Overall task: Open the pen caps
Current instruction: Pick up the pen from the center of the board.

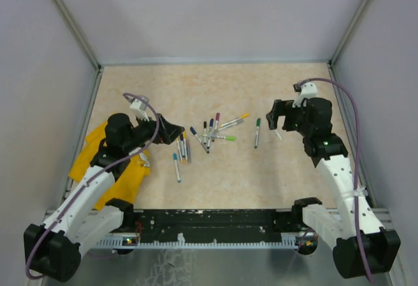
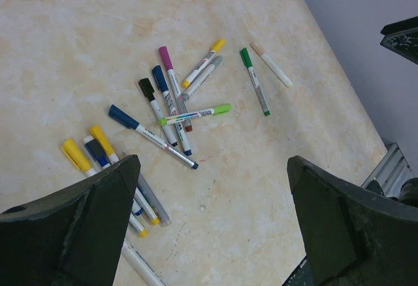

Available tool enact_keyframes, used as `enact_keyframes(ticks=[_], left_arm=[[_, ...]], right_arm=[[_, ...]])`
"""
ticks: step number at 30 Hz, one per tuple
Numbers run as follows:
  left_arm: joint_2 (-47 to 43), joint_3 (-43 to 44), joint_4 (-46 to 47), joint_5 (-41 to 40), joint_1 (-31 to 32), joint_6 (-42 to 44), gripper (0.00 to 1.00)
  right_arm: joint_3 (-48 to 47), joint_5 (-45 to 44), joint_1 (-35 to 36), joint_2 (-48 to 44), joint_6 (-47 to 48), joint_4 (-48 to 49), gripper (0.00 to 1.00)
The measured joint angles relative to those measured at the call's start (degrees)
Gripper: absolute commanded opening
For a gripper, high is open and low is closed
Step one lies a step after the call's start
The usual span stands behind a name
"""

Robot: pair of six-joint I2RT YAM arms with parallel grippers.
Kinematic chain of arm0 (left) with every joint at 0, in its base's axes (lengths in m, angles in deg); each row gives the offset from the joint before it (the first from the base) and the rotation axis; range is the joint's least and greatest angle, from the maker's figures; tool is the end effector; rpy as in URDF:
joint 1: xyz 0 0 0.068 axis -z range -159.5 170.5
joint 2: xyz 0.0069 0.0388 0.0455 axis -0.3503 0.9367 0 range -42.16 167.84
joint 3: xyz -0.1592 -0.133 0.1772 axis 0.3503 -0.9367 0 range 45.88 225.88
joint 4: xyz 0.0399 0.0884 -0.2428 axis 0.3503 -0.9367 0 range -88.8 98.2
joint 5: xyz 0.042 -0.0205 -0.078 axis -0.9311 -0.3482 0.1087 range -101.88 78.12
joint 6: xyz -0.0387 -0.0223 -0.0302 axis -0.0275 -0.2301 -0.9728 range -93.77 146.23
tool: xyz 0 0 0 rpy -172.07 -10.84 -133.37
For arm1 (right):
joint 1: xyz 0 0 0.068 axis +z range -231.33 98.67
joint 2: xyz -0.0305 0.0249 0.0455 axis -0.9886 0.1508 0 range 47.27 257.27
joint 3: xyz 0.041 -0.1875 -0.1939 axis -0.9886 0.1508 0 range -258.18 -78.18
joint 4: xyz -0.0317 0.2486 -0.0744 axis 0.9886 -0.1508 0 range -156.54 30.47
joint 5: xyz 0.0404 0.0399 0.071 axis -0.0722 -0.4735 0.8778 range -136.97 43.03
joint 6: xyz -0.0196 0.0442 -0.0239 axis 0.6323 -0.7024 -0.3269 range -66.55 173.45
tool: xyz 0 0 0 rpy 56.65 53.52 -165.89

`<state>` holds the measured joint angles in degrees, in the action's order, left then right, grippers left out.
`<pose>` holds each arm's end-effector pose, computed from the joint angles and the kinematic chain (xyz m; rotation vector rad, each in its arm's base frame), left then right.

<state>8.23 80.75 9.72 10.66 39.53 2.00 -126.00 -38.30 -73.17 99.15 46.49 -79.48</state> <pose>0.1918 -0.0805 0.2832 0.2055 1.8767 -0.8827 0.2026 0.0345 0.3193 -0.1191 1.9955 0.3205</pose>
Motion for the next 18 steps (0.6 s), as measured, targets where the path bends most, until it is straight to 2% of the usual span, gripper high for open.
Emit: enact_keyframes(ticks=[12, 18], left_arm=[[0.3, -1.7, 0.5, 0.0, 0.5, -2.0, 0.99], [1.4, -2.0, -0.4, -3.1, 6.0, -2.8, 0.98]], right_arm=[[0.0, 0.1, 0.7, 0.0, 0.0, 0.3, 0.99], [1.0, 2.1, 1.6, -1.2, 3.6, 2.1, 0.99]])
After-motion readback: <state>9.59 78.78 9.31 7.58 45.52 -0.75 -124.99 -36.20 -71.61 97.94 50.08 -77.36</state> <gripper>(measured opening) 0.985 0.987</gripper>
